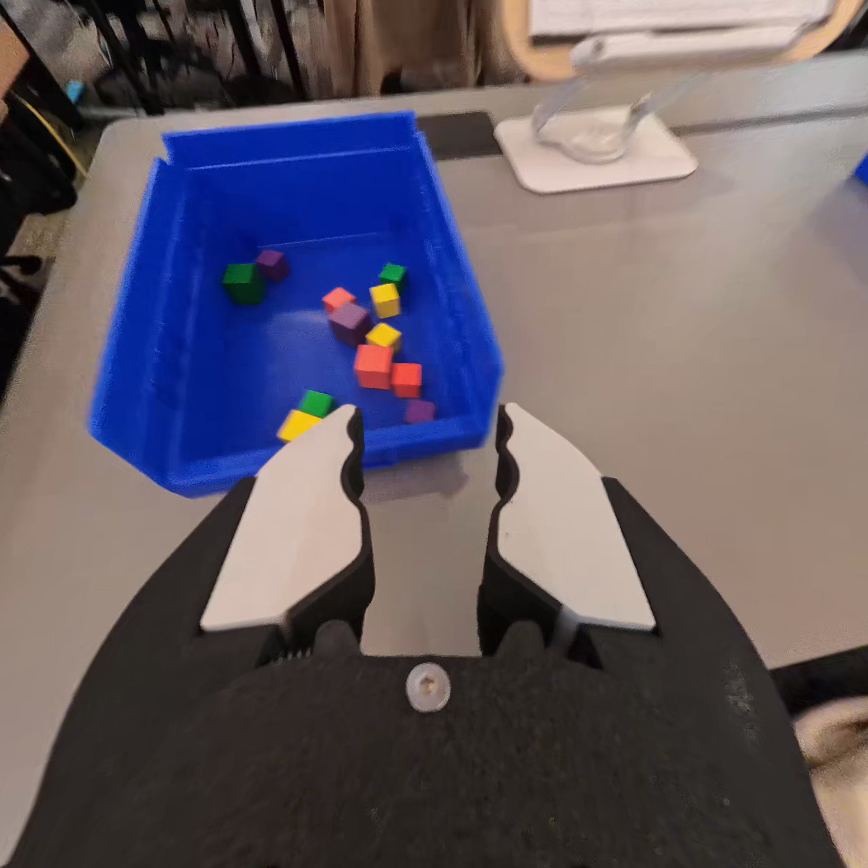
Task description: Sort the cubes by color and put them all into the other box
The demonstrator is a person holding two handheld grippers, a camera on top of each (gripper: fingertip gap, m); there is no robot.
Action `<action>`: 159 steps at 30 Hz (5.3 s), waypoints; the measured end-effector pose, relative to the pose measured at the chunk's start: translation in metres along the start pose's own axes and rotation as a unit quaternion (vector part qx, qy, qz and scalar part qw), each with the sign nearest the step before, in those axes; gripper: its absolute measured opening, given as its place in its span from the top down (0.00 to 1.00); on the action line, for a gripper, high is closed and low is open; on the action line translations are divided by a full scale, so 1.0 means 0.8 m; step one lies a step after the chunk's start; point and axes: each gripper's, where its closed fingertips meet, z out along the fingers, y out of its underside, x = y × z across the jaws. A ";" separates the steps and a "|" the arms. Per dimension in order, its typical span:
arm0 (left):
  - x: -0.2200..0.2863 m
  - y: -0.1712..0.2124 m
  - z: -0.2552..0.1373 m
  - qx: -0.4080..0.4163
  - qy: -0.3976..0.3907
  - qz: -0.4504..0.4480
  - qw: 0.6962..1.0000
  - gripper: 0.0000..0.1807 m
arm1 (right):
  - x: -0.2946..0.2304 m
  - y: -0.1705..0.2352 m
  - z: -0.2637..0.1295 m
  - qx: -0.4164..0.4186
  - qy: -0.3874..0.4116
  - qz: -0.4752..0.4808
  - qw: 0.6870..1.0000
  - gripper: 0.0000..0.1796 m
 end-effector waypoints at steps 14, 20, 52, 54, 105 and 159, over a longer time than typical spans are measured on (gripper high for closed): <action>-0.070 0.045 0.185 -0.345 0.026 0.011 0.938 0.73 | -0.007 0.008 0.009 -0.016 -0.015 -0.017 1.000 0.78; -0.085 0.071 0.193 -0.385 0.009 0.014 0.923 0.84 | -0.006 0.014 0.011 -0.025 -0.032 0.018 0.999 0.79; 0.071 -0.049 0.032 0.169 0.252 -0.003 0.953 0.84 | -0.005 -0.011 0.026 -0.009 -0.073 0.075 0.994 0.81; 0.126 -0.074 0.019 0.193 0.365 0.018 0.910 0.84 | -0.032 -0.037 0.042 -0.021 -0.176 0.161 0.971 0.80; 0.261 0.022 0.071 0.062 0.330 -0.030 0.941 0.73 | 0.027 -0.029 0.096 -0.006 -0.037 0.009 0.999 0.84; 0.290 0.062 0.073 0.006 0.357 0.055 0.932 0.73 | 0.356 0.033 0.309 -0.439 -0.015 0.084 0.894 0.76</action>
